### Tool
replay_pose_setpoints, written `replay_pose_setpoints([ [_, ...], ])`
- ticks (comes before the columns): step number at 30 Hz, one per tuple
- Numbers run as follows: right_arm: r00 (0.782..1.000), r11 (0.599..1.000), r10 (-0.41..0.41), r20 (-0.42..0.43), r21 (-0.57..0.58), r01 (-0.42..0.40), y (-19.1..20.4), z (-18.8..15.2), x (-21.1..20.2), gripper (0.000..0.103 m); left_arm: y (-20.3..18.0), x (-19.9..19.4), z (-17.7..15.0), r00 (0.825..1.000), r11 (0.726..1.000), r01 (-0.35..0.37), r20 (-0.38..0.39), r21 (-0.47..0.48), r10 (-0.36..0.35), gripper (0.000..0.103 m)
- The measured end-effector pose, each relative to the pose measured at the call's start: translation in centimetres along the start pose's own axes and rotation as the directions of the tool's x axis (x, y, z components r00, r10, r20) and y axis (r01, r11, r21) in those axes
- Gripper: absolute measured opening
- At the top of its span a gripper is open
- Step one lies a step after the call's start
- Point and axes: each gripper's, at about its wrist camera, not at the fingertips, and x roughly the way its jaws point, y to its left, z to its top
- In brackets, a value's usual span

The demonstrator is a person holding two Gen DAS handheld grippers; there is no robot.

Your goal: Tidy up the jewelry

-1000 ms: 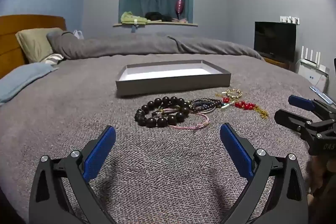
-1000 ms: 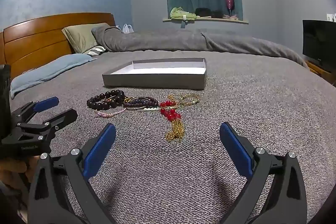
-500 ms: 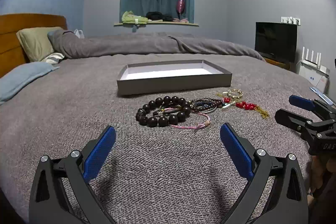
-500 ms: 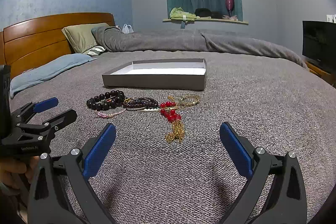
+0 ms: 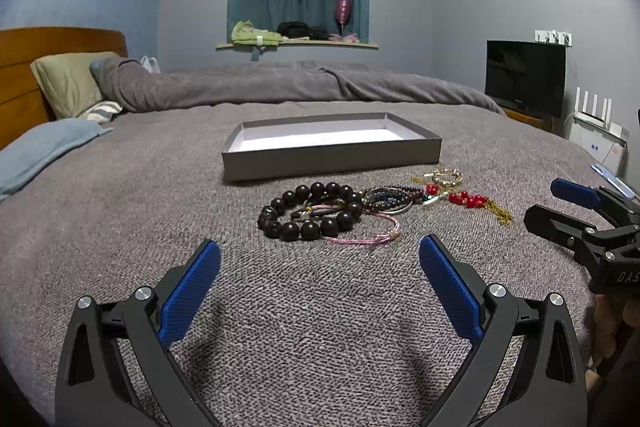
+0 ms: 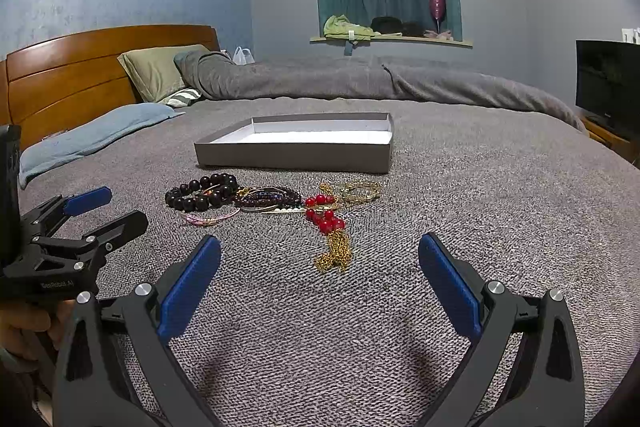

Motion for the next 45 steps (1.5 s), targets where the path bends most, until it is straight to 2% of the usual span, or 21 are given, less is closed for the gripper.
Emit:
replay_pose_setpoints([
  [45,1.000,1.000,-0.001,0.004,0.001,0.001,-0.06,0.40,-0.37,0.098,-0.25,0.14,-0.22,1.000,1.000,0.002,-0.008,-0.002,-0.002,0.099],
])
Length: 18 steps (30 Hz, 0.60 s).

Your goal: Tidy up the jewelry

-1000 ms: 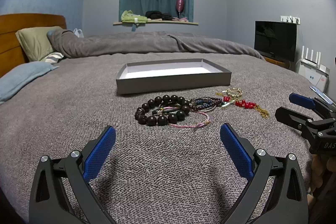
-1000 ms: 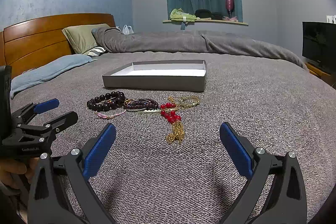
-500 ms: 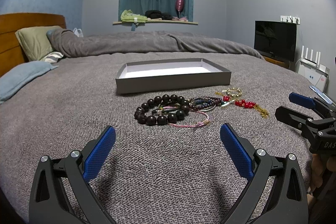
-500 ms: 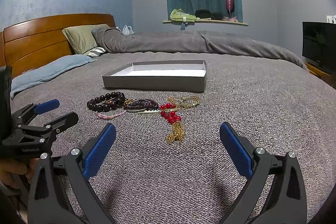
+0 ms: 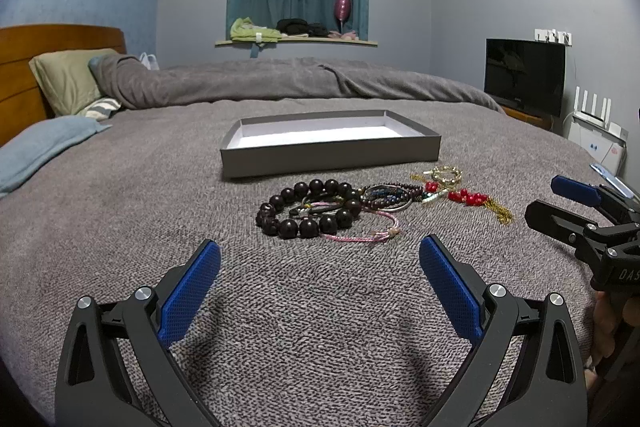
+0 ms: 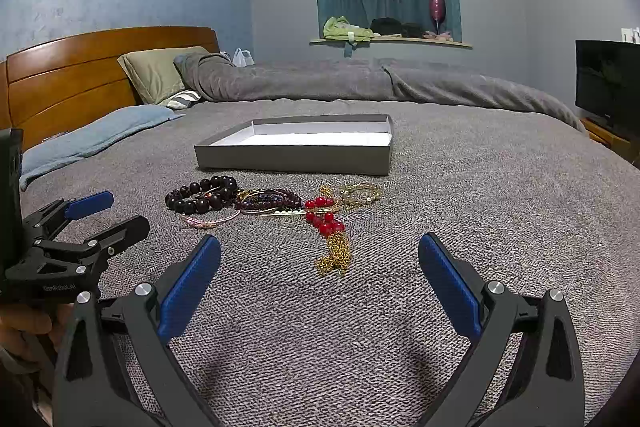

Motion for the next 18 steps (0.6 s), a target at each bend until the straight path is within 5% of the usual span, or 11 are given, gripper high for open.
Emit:
replay_pose_setpoints([
  [18,1.000,1.000,-0.002,0.000,0.000,0.002,0.0,0.2,0.0,0.098,-0.1,-0.7,1.1,1.000,0.999,0.018,0.019,0.036,-0.018,0.099],
])
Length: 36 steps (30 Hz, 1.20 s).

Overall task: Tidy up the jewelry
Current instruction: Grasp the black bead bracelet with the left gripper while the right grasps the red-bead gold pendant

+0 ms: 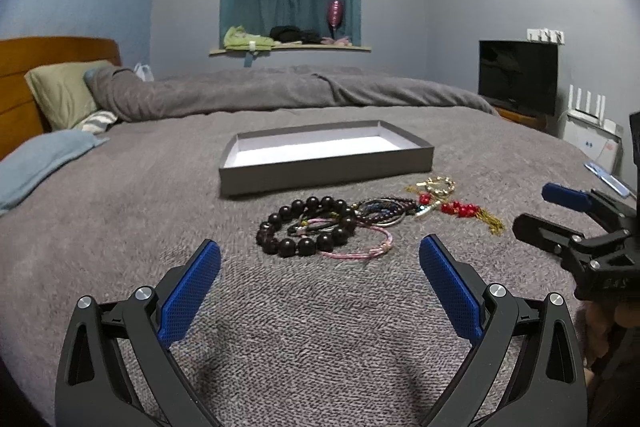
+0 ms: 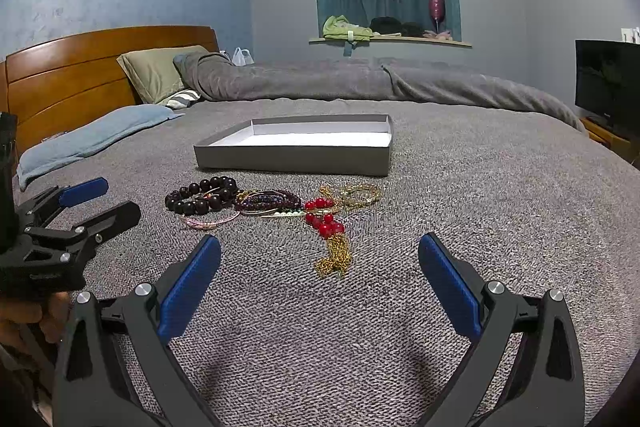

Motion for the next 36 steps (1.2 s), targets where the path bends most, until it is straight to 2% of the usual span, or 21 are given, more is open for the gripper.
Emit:
replay_pose_setpoints([
  [5,1.000,1.000,0.000,0.001,0.004,0.000,-0.1,0.2,0.0,0.098,-0.1,0.5,0.0,0.999,1.000,0.013,-0.034,0.006,-0.013,0.099],
  [8,1.000,1.000,0.001,-0.001,0.018,-0.001,-0.4,0.6,0.1,0.098,-0.1,0.9,0.0,0.997,0.999,0.035,-0.067,0.011,-0.034,0.095],
  [11,1.000,0.999,0.002,-0.002,0.034,-0.001,-0.7,1.0,0.2,0.098,0.0,0.8,0.2,0.997,0.999,0.044,-0.064,0.012,-0.043,0.093],
  [13,1.000,0.999,-0.003,-0.007,0.032,0.003,-0.8,1.3,0.4,0.098,-0.2,0.8,0.4,0.997,0.999,0.042,-0.065,0.033,-0.039,0.090],
  [14,1.000,1.000,-0.003,-0.011,0.031,0.004,-0.9,1.5,0.6,0.098,-0.2,0.8,0.4,0.997,0.998,0.041,-0.066,0.036,-0.038,0.085],
  [18,0.999,1.000,0.006,-0.037,0.030,-0.004,-1.1,1.9,1.4,0.098,0.4,1.4,1.4,0.993,0.998,0.055,-0.108,0.022,-0.052,0.074],
  [22,0.997,1.000,0.005,-0.071,0.004,-0.005,-1.0,2.5,2.3,0.098,1.3,2.3,2.6,0.989,0.998,0.052,-0.141,0.022,-0.048,0.073],
  [24,0.996,1.000,0.010,-0.094,-0.001,-0.010,-1.0,2.8,3.0,0.096,1.7,2.9,3.0,0.984,0.998,0.063,-0.169,0.024,-0.058,0.073],
  [25,0.994,1.000,0.010,-0.108,-0.003,-0.011,-1.0,2.8,3.3,0.088,1.8,3.2,3.1,0.981,0.997,0.072,-0.182,0.024,-0.066,0.073],
  [27,0.990,1.000,0.015,-0.144,-0.005,-0.016,-1.0,2.8,4.1,0.083,1.9,3.9,3.3,0.975,0.996,0.081,-0.211,0.026,-0.073,0.073],
  [33,0.978,0.999,0.033,-0.204,-0.017,-0.037,-0.8,2.6,5.5,0.079,2.7,7.0,3.8,0.939,0.993,0.120,-0.324,-0.006,-0.115,0.073],
  [36,0.973,0.999,0.044,-0.225,-0.009,-0.047,-0.8,2.6,6.0,0.069,3.2,8.2,3.8,0.925,0.991,0.130,-0.360,-0.007,-0.124,0.073],
])
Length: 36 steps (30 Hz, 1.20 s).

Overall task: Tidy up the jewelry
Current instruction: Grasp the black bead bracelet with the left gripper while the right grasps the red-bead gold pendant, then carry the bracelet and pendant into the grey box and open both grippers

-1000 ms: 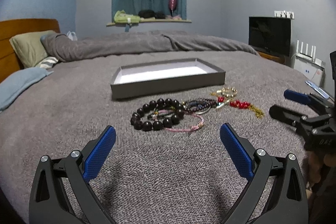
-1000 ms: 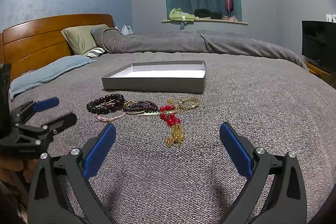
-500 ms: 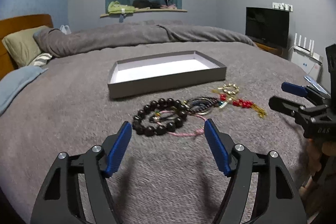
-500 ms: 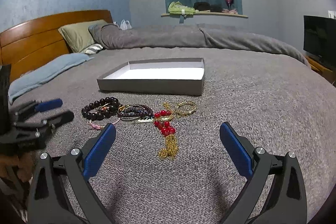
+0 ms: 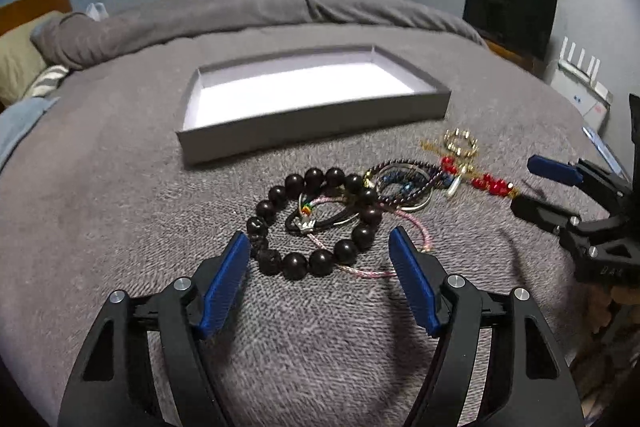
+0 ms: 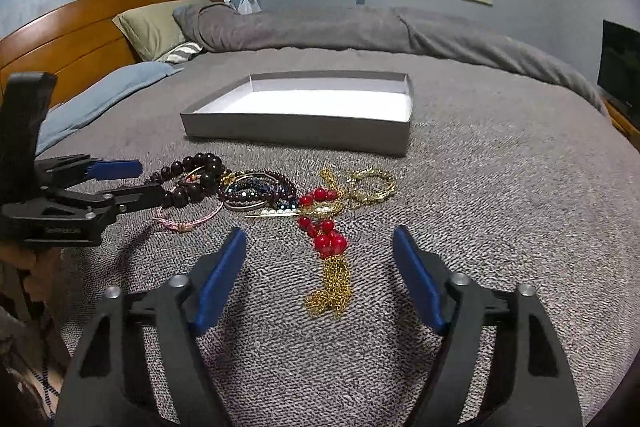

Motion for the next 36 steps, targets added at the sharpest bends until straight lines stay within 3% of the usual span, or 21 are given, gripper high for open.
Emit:
replay_pose_setpoints([
  [1,1.000,1.000,0.003,-0.005,0.003,-0.003,-0.1,0.0,0.1,0.064,0.4,0.1,0.2,1.000,1.000,0.003,-0.004,-0.012,-0.003,0.073],
  [6,1.000,1.000,0.007,-0.018,0.012,-0.007,-0.2,0.1,0.5,0.061,3.6,0.4,1.0,0.999,0.991,0.036,-0.015,-0.125,-0.038,0.072],
  [12,0.998,1.000,0.005,-0.055,0.003,-0.004,-0.1,0.1,1.2,0.044,4.9,2.3,1.6,0.994,0.989,0.052,-0.084,-0.136,-0.064,0.051],
  [19,0.995,1.000,0.003,-0.100,-0.004,-0.003,0.0,0.2,2.2,0.040,4.9,3.6,1.5,0.988,0.990,0.059,-0.137,-0.127,-0.076,0.050],
  [22,0.994,1.000,0.000,-0.112,0.007,0.001,-0.3,0.4,2.7,0.035,5.2,4.1,1.3,0.982,0.983,0.102,-0.141,-0.155,-0.124,0.042],
  [25,0.993,1.000,-0.002,-0.115,0.029,0.005,-0.9,0.8,3.0,0.035,4.9,4.0,1.2,0.980,0.981,0.125,-0.138,-0.151,-0.146,0.031],
  [26,0.992,1.000,-0.001,-0.123,0.028,0.005,-1.0,0.9,3.2,0.035,4.7,4.0,1.2,0.979,0.981,0.130,-0.137,-0.142,-0.150,0.026],
  [27,0.991,1.000,0.000,-0.131,0.026,0.003,-0.9,0.9,3.3,0.028,4.5,3.9,1.1,0.979,0.982,0.134,-0.134,-0.136,-0.153,0.016],
  [28,0.990,1.000,0.007,-0.142,0.025,-0.003,-0.9,0.9,3.5,0.018,4.4,3.8,1.1,0.979,0.981,0.141,-0.131,-0.137,-0.158,0.015],
  [36,0.997,0.998,0.063,-0.047,0.021,-0.062,-0.6,1.4,1.3,0.017,4.4,-0.3,1.4,0.984,0.974,0.178,0.010,-0.139,-0.178,0.015],
])
